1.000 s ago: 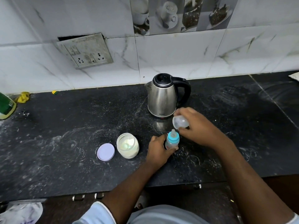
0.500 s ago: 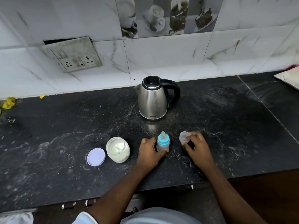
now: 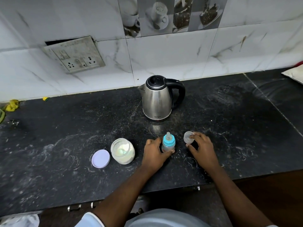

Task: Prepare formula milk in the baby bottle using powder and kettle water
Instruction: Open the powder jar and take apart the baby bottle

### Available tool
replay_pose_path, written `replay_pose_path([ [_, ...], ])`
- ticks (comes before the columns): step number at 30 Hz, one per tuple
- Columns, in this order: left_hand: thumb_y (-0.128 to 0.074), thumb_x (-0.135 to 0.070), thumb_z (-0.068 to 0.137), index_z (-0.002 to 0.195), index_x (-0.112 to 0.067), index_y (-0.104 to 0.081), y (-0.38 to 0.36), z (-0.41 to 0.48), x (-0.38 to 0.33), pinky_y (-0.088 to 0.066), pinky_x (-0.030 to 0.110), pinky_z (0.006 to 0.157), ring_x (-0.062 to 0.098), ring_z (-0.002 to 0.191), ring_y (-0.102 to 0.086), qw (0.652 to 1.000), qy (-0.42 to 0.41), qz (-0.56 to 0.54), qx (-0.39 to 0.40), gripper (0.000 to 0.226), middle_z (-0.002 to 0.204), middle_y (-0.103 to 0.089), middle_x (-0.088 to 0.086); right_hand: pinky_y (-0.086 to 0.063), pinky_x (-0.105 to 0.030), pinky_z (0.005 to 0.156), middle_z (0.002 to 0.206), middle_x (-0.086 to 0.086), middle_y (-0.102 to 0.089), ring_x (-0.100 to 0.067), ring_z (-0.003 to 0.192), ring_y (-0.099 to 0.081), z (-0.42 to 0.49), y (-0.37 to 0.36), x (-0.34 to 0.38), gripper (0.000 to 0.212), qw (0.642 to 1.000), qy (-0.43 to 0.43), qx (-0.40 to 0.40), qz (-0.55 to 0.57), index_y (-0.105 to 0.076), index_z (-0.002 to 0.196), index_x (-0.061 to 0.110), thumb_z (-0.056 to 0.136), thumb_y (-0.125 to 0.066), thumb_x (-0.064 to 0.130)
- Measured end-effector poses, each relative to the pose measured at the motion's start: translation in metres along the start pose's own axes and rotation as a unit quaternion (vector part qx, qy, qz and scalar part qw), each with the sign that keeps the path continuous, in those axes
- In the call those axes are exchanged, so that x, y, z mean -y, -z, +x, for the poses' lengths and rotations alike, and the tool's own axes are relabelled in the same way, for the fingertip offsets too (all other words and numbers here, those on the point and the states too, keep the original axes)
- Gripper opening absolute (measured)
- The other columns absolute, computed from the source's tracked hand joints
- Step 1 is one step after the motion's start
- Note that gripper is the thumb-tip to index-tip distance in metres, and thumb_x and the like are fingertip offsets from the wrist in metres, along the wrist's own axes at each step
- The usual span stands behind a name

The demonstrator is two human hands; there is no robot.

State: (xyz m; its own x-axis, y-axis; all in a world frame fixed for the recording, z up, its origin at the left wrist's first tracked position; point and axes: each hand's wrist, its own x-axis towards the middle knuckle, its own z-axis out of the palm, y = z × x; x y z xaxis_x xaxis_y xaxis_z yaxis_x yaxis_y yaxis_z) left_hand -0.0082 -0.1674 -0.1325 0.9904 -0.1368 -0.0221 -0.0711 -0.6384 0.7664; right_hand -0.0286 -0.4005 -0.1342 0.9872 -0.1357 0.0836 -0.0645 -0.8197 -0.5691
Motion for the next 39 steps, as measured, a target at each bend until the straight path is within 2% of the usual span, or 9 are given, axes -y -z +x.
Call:
replay_pose_path([
  [4, -0.094, -0.043, 0.077, 0.091, -0.033, -0.052, -0.001, 0.001, 0.002, -0.032, 0.030, 0.073, 0.015, 0.096, -0.046, 1.000, -0.010, 0.002, -0.003, 0.045, 0.082, -0.050, -0.022, -0.043, -0.055, 0.105, 0.148, -0.008, -0.055, -0.034, 0.132, -0.049, -0.002, 0.009, 0.011, 0.040, 1.000, 0.003, -0.005, -0.016, -0.071, 0.124, 0.018, 0.087, -0.084, 0.024],
  [8, -0.091, -0.048, 0.077, 0.090, -0.028, -0.056, -0.003, 0.002, 0.005, -0.035, 0.032, 0.074, 0.015, 0.095, -0.046, 1.000, -0.008, -0.001, -0.003, 0.043, 0.087, -0.062, -0.008, -0.040, -0.047, 0.103, 0.142, -0.002, -0.059, -0.026, 0.130, -0.050, 0.000, 0.028, 0.044, 0.038, 0.995, 0.074, -0.058, -0.019, -0.068, 0.129, 0.020, 0.100, -0.061, 0.043],
  [11, -0.090, -0.047, 0.077, 0.095, -0.028, -0.061, -0.004, 0.002, 0.006, -0.033, 0.032, 0.073, 0.017, 0.092, -0.046, 1.000, -0.019, -0.001, -0.011, 0.040, 0.086, -0.060, -0.009, -0.042, -0.032, 0.096, 0.125, -0.003, -0.068, -0.021, 0.117, -0.059, 0.010, 0.043, 0.085, 0.055, 0.994, 0.112, 0.018, -0.005, -0.062, 0.136, 0.015, 0.103, -0.045, 0.056],
  [14, -0.089, -0.047, 0.078, 0.115, -0.024, -0.072, -0.005, 0.002, 0.006, -0.036, 0.030, 0.076, 0.017, 0.094, -0.046, 1.000, -0.021, -0.003, -0.010, 0.047, 0.087, -0.061, -0.012, -0.045, -0.034, 0.086, 0.115, -0.005, -0.068, -0.024, 0.108, -0.063, 0.023, 0.042, 0.116, 0.056, 0.978, 0.140, 0.104, -0.118, -0.064, 0.123, 0.015, 0.099, -0.052, 0.064],
  [17, -0.084, -0.051, 0.075, 0.106, -0.025, -0.072, -0.004, 0.002, 0.005, -0.041, 0.036, 0.078, 0.020, 0.096, -0.048, 1.000, -0.022, -0.010, -0.005, 0.043, 0.082, -0.057, -0.015, -0.042, -0.036, 0.075, 0.113, -0.011, -0.066, -0.031, 0.103, -0.067, 0.034, 0.040, 0.137, 0.063, 0.951, 0.137, 0.165, -0.222, -0.063, 0.115, 0.012, 0.093, -0.053, 0.071],
  [22, -0.079, -0.056, 0.071, 0.078, -0.040, -0.044, -0.004, 0.001, 0.007, -0.045, 0.039, 0.072, 0.020, 0.094, -0.046, 1.000, -0.024, -0.016, -0.003, 0.039, 0.076, -0.050, -0.017, -0.043, -0.036, 0.076, 0.116, -0.012, -0.067, -0.033, 0.106, -0.066, 0.042, 0.037, 0.148, 0.050, 0.927, 0.130, 0.225, -0.271, -0.064, 0.115, 0.012, 0.093, -0.063, 0.057],
  [31, -0.075, -0.066, 0.071, 0.100, -0.032, -0.067, -0.006, 0.002, 0.009, -0.043, 0.038, 0.076, 0.017, 0.093, -0.045, 0.999, -0.030, -0.010, -0.005, 0.045, 0.087, -0.066, -0.013, -0.033, -0.027, 0.068, 0.104, 0.000, -0.050, -0.025, 0.099, -0.063, 0.044, 0.044, 0.137, 0.029, 0.920, 0.204, 0.280, -0.184, -0.062, 0.115, 0.017, 0.087, -0.072, 0.017],
  [36, -0.071, -0.066, 0.072, 0.096, -0.035, -0.063, -0.004, 0.002, 0.006, -0.044, 0.039, 0.074, 0.018, 0.093, -0.047, 1.000, -0.025, -0.010, -0.003, 0.040, 0.082, -0.059, -0.019, -0.037, -0.031, 0.072, 0.112, -0.001, -0.051, -0.021, 0.099, -0.055, 0.045, 0.038, 0.135, 0.055, 0.920, 0.185, 0.274, -0.208, -0.054, 0.126, 0.024, 0.080, -0.078, 0.043],
  [39, -0.078, -0.058, 0.074, 0.086, -0.038, -0.053, -0.002, 0.000, 0.004, -0.042, 0.041, 0.075, 0.020, 0.092, -0.045, 1.000, -0.023, -0.014, 0.002, 0.035, 0.076, -0.053, -0.019, -0.038, -0.033, 0.070, 0.112, -0.007, -0.060, -0.028, 0.101, -0.064, 0.047, 0.031, 0.139, 0.042, 0.923, 0.169, 0.247, -0.241, -0.061, 0.118, 0.018, 0.087, -0.071, 0.045],
])
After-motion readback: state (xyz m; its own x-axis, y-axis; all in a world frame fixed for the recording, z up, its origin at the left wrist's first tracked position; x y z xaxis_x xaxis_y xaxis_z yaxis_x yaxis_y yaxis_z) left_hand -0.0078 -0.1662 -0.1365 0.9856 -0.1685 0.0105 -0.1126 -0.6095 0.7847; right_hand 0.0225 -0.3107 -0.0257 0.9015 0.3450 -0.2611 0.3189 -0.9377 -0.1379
